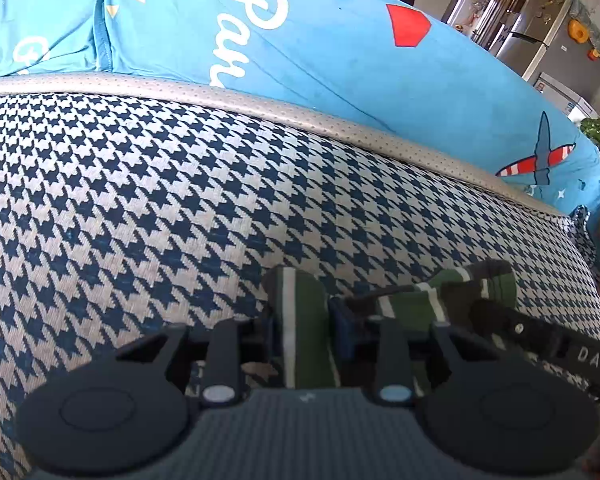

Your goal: Fold clothes

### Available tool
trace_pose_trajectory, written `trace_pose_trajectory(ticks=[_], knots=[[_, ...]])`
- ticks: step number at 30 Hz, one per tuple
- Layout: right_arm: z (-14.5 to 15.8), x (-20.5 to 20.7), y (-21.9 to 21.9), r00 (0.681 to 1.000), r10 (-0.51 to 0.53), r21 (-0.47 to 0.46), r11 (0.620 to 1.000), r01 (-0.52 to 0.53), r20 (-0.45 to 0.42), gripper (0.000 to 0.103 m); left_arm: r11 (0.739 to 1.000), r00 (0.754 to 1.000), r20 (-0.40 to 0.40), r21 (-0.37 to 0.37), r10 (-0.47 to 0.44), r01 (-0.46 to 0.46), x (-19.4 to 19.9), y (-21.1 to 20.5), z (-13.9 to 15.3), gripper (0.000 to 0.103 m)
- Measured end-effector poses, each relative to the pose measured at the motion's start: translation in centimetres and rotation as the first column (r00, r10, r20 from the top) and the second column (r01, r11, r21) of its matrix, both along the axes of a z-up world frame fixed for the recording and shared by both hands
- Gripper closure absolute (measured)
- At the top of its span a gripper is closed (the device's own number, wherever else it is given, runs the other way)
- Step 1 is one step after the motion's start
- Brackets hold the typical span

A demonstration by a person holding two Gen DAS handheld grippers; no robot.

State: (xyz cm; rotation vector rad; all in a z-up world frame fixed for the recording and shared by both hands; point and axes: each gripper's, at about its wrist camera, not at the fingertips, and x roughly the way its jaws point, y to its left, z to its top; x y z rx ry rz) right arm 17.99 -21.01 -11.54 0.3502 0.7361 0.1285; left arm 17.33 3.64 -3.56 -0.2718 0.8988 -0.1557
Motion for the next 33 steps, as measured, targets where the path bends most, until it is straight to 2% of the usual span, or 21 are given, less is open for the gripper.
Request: trace_pose_trajectory(ticks=[4,7,12,17,19,23,26,29,33], knots=[[-0.2,0.2,0.3,0.999,-0.036,-0.058,0.998,0.036,0.0,0.05,0.999,0.999,-0.001,0.002,0.036,-0.036,0.0,0.4,0.1,0.058],[-0.3,0.2,-0.1,0.998,-0.065,-0.035,0.997,0.064,-0.013,0.049,0.999,0.999,0.002,-0.008,0.054,-0.054,-0.3,0.6,0.3,0.054],[1.7,-0.7,0.5,0.997,-0.062,-0.101,0.993,0.066,0.042,0.049,0.998,0.997,0.033,-0.001,0.064,-0.064,-1.9,1.2,1.7,0.049],[4.0,-3.6,1.5,0.995,-0.017,-0.147,0.989,0.031,0.097,0.046,0.999,0.997,0.054,-0.007,0.047,-0.047,-3.9,1.6,3.2,0.036],[4.6,-4.9,1.6,0.995,-0.016,-0.154,0.988,0.032,0.102,0.045,0.999,0.998,0.059,0.0,0.037,-0.037,-4.9,1.7,3.5,0.035],[5.1,-7.8,1.5,0.996,-0.003,-0.087,0.996,0.011,0.093,0.045,1.0,0.999,0.046,0.008,0.021,-0.021,-6.4,1.9,3.4,0.034],[5.1,-9.9,2.3,0.995,0.022,-0.084,0.996,-0.014,0.096,0.045,1.0,0.999,0.032,0.009,0.028,-0.028,-7.4,2.2,3.0,0.034],[4.9,-12.0,3.5,0.992,0.076,-0.066,0.995,-0.07,0.104,0.045,0.999,0.999,0.019,0.019,0.027,-0.028,-8.0,2.2,2.6,0.034],[4.5,-14.2,5.9,0.981,0.152,-0.096,0.985,-0.141,0.122,0.045,0.998,1.0,0.016,0.059,0.019,-0.019,-8.2,1.7,1.9,0.032]])
